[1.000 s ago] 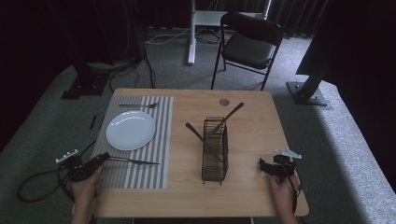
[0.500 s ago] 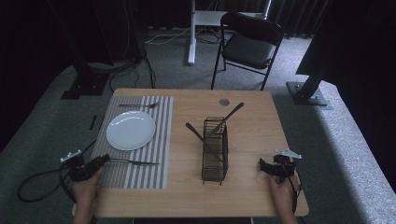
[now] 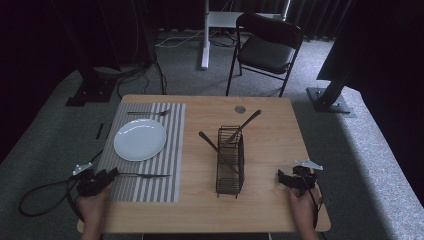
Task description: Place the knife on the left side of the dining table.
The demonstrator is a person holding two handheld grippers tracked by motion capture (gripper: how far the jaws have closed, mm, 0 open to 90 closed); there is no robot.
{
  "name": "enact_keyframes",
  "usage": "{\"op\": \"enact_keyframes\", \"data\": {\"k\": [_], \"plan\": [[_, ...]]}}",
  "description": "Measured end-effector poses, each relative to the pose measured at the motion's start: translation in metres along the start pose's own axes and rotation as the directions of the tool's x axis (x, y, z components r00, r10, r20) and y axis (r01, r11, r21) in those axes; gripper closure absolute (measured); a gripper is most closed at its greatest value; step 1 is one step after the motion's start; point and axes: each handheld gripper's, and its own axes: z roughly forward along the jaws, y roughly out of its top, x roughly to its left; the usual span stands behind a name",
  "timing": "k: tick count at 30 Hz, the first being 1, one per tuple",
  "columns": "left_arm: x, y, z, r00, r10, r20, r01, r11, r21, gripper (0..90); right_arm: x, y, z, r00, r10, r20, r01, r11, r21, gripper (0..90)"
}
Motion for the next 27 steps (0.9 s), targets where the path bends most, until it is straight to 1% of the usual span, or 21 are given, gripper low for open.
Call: {"op": "enact_keyframes", "data": {"k": [2, 3, 4, 5, 6, 8, 9, 11, 13, 15, 18, 19, 20, 22, 23, 24, 26, 27], "plan": [[-0.001, -0.001, -0.005, 0.9994, 0.017, -0.031, -0.019, 0.9988, -0.046, 44.4, 0.0, 0.0, 0.0, 1.0, 0.0, 0.0, 0.0, 1.0, 0.0, 11.5], [-0.001, 0.0, -0.008, 0.9986, 0.027, -0.046, -0.03, 0.9977, -0.061, 44.3, 0.0, 0.0, 0.0, 1.0, 0.0, 0.0, 0.0, 1.0, 0.0, 11.5], [-0.001, 0.0, -0.009, 0.9986, 0.026, -0.046, -0.029, 0.9976, -0.064, 43.9, 0.0, 0.0, 0.0, 1.0, 0.0, 0.0, 0.0, 1.0, 0.0, 11.5], [-0.001, 0.0, -0.011, 0.9989, 0.024, -0.041, -0.026, 0.9978, -0.061, 42.7, 0.0, 0.0, 0.0, 1.0, 0.0, 0.0, 0.0, 1.0, 0.0, 11.5], [-0.002, 0.0, -0.012, 0.9986, 0.032, -0.042, -0.034, 0.9981, -0.052, 42.6, 0.0, 0.0, 0.0, 1.0, 0.0, 0.0, 0.0, 1.0, 0.0, 11.5], [-0.007, -0.005, -0.017, 0.9969, 0.056, -0.055, -0.059, 0.9969, -0.052, 40.0, 0.0, 0.0, 0.0, 1.0, 0.0, 0.0, 0.0, 1.0, 0.0, 11.5], [-0.01, -0.007, -0.019, 0.9956, 0.069, -0.063, -0.072, 0.9961, -0.05, 39.9, 0.0, 0.0, 0.0, 1.0, 0.0, 0.0, 0.0, 1.0, 0.0, 11.5], [-0.016, -0.012, -0.022, 0.9926, 0.093, -0.078, -0.097, 0.9944, -0.044, 36.8, 0.0, 0.0, 0.0, 1.0, 0.0, 0.0, 0.0, 1.0, 0.0, 11.5], [-0.022, -0.016, -0.025, 0.9917, 0.109, -0.069, -0.112, 0.993, -0.037, 35.9, 0.0, 0.0, 0.0, 1.0, 0.0, 0.0, 0.0, 1.0, 0.0, 11.5], [-0.027, -0.02, -0.026, 0.987, 0.141, -0.076, -0.144, 0.9893, -0.025, 33.8, 0.0, 0.0, 0.0, 1.0, 0.0, 0.0, 0.0, 1.0, 0.0, 11.5], [-0.036, -0.026, -0.027, 0.9781, 0.192, -0.081, -0.193, 0.9812, 0.0, 31.9, 0.0, 0.0, 0.0, 1.0, 0.0, 0.0, 0.0, 1.0, 0.0, 11.5], [-0.038, -0.028, -0.027, 0.9748, 0.208, -0.08, -0.208, 0.978, 0.005, 30.0, 0.0, 0.0, 0.0, 1.0, 0.0, 0.0, 0.0, 1.0, 0.0, 11.5], [-0.04, -0.03, -0.027, 0.973, 0.217, -0.079, -0.216, 0.9763, 0.015, 29.7, 0.0, 0.0, 0.0, 1.0, 0.0, 0.0, 0.0, 1.0, 0.0, 11.5], [-0.043, -0.032, -0.028, 0.9722, 0.224, -0.069, -0.223, 0.9746, 0.021, 29.7, 0.0, 0.0, 0.0, 1.0, 0.0, 0.0, 0.0, 1.0, 0.0, 11.5], [-0.045, -0.033, -0.029, 0.9704, 0.23, -0.073, -0.229, 0.9731, 0.027, 29.7, 0.0, 0.0, 0.0, 1.0, 0.0, 0.0, 0.0, 1.0, 0.0, 11.5], [-0.047, -0.034, -0.03, 0.967, 0.242, -0.078, -0.242, 0.9702, 0.021, 29.7, 0.0, 0.0, 0.0, 1.0, 0.0, 0.0, 0.0, 1.0, 0.0, 11.5], [-0.05, -0.036, -0.032, 0.9663, 0.246, -0.075, -0.246, 0.9691, 0.016, 29.7, 0.0, 0.0, 0.0, 1.0, 0.0, 0.0, 0.0, 1.0, 0.0, 11.5], [-0.051, -0.037, -0.033, 0.965, 0.25, -0.08, -0.249, 0.9683, 0.017, 29.1, 0.0, 0.0, 0.0, 1.0, 0.0, 0.0, 0.0, 1.0, 0.0, 11.5]]}}
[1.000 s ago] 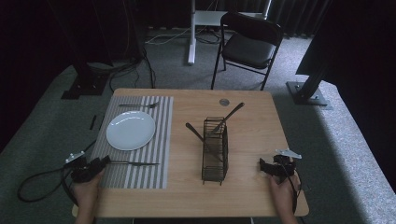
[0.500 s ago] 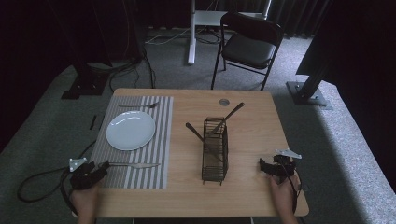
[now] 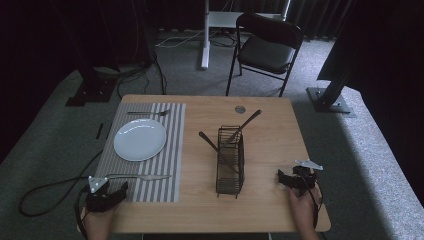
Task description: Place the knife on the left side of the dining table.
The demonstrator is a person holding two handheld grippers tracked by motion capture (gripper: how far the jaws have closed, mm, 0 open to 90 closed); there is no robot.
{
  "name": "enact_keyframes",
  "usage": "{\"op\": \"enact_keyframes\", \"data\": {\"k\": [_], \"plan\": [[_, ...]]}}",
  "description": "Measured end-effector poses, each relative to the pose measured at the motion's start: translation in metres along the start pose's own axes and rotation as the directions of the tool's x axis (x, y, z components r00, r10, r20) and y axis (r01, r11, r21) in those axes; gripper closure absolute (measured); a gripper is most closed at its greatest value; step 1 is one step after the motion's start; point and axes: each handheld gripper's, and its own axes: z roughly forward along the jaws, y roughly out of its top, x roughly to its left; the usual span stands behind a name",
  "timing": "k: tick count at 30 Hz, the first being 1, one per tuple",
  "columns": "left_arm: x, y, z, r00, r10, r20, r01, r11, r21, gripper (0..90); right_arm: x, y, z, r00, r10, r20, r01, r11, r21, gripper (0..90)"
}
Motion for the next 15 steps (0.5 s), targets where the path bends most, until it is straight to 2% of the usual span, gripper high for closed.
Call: {"op": "enact_keyframes", "data": {"k": [3, 4, 7, 9, 11, 12, 13, 15], "plan": [[0.0008, -0.0025, -0.002, 0.9991, -0.033, 0.027, 0.033, 0.9994, -0.009, 22.2, 0.0, 0.0, 0.0, 1.0, 0.0, 0.0, 0.0, 1.0, 0.0, 11.5], [0.0008, -0.0031, -0.0025, 0.9991, -0.027, 0.034, 0.027, 0.9996, -0.007, 17.8, 0.0, 0.0, 0.0, 1.0, 0.0, 0.0, 0.0, 1.0, 0.0, 11.5], [-0.0001, -0.0048, -0.0043, 0.9989, -0.027, 0.038, 0.028, 0.9995, -0.012, 16.9, 0.0, 0.0, 0.0, 1.0, 0.0, 0.0, 0.0, 1.0, 0.0, 11.5], [-0.003, -0.0052, -0.0045, 0.9999, -0.004, 0.014, 0.004, 1.0, -0.001, 10.8, 0.0, 0.0, 0.0, 1.0, 0.0, 0.0, 0.0, 1.0, 0.0, 11.5], [-0.0054, -0.0058, -0.0037, 0.9999, 0.014, -0.004, -0.014, 0.9998, 0.014, 9.0, 0.0, 0.0, 0.0, 1.0, 0.0, 0.0, 0.0, 1.0, 0.0, 11.5], [-0.0059, -0.0057, -0.0015, 0.9997, 0.026, 0.001, -0.026, 0.9988, 0.042, 6.4, 0.0, 0.0, 0.0, 1.0, 0.0, 0.0, 0.0, 1.0, 0.0, 11.5], [-0.0063, -0.0062, -0.0005, 0.9996, 0.028, 0.002, -0.028, 0.9984, 0.049, 0.0, 0.0, 0.0, 0.0, 1.0, 0.0, 0.0, 0.0, 1.0, 0.0, 11.5], [-0.0072, -0.0067, 0.0015, 0.9992, 0.037, 0.013, -0.038, 0.9967, 0.072, 0.0, 0.0, 0.0, 0.0, 1.0, 0.0, 0.0, 0.0, 1.0, 0.0, 11.5]]}}
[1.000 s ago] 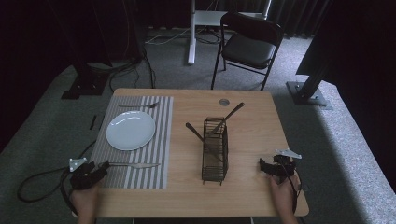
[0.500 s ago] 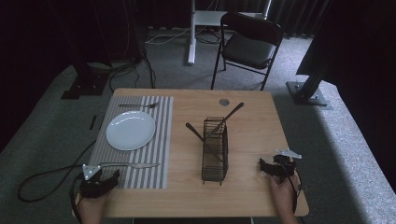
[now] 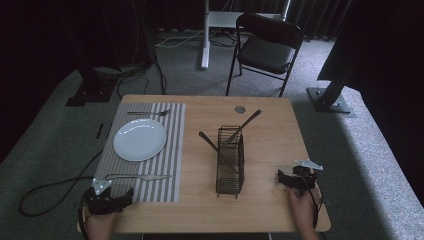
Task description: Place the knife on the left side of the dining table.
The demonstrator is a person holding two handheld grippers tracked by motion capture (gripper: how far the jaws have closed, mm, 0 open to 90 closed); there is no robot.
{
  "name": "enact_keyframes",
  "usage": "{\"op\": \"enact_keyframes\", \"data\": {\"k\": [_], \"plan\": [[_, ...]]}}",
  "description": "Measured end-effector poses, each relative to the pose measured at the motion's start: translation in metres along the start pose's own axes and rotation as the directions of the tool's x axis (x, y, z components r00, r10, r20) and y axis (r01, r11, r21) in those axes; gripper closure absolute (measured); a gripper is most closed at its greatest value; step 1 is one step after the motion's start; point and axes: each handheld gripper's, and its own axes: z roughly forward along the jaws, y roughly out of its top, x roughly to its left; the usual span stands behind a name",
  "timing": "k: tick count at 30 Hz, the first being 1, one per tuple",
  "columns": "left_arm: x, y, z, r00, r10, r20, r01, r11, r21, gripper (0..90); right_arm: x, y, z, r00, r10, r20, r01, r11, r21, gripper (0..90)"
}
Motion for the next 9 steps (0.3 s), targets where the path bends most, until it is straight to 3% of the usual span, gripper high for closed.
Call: {"op": "enact_keyframes", "data": {"k": [6, 9], "plan": [[-0.0035, 0.0003, 0.0017, 0.9998, 0.018, 0.004, -0.018, 0.9998, -0.003, 0.0, 0.0, 0.0, 0.0, 1.0, 0.0, 0.0, 0.0, 1.0, 0.0, 11.5], [-0.0042, -0.001, 0.0042, 0.9994, 0.031, -0.014, -0.031, 0.9995, 0.011, 0.0, 0.0, 0.0001, 0.0, 1.0, 0.0, 0.0, 0.0, 1.0, 0.0, 11.5]]}}
